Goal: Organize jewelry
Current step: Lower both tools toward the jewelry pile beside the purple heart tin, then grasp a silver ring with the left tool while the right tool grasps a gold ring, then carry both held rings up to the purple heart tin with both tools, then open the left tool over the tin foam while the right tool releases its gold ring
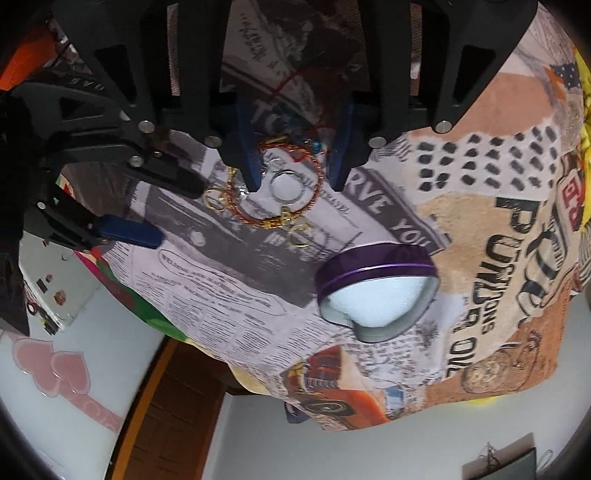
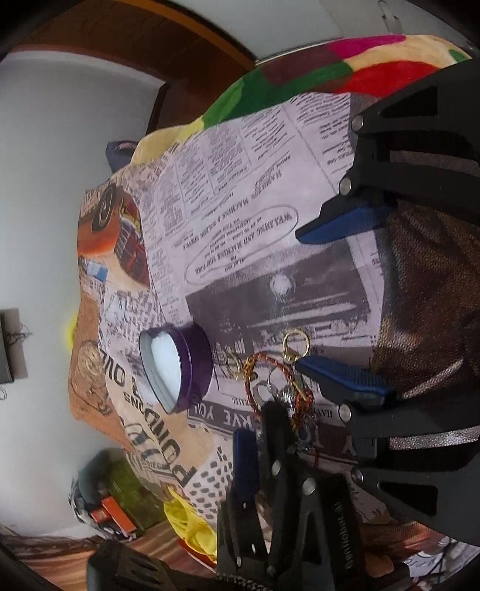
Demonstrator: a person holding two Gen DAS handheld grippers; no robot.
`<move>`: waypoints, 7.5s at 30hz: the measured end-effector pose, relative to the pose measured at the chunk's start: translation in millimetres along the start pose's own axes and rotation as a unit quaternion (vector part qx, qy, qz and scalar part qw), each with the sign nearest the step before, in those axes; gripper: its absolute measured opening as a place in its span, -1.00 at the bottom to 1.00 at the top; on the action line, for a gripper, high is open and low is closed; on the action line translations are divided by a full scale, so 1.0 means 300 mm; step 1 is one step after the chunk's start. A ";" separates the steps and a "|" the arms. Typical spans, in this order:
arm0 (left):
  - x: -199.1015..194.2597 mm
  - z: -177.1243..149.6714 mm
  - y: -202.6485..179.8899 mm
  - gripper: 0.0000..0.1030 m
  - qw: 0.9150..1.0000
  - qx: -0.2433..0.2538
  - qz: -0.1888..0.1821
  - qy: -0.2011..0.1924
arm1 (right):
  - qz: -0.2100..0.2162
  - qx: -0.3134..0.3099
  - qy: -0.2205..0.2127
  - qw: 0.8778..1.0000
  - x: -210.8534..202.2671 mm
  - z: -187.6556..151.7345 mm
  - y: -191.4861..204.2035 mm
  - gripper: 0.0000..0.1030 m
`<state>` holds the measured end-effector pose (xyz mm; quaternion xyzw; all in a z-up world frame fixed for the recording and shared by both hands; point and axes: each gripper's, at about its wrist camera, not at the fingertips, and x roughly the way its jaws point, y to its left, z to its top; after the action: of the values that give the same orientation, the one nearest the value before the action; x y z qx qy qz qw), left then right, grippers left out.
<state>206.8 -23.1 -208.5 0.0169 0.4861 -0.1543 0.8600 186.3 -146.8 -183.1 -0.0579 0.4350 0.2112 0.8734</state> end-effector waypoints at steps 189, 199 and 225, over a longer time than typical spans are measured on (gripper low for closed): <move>0.029 0.253 0.344 -0.93 0.996 -0.066 -0.029 -0.052 | 0.058 -0.087 0.017 0.994 0.252 0.379 0.133 -0.66; -0.042 0.240 0.357 -0.90 0.995 -0.078 -0.008 -0.066 | 0.053 -0.087 0.017 0.995 0.220 0.385 0.134 -0.64; -0.225 0.115 0.159 -0.52 0.997 -0.034 0.030 -0.064 | 0.020 -0.051 -0.034 0.998 -0.063 0.287 0.074 -0.35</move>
<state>216.3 32.8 -139.3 -0.0076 0.4341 -0.1133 0.8937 230.1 -108.3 -113.5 -0.0860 0.3947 0.2522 0.8793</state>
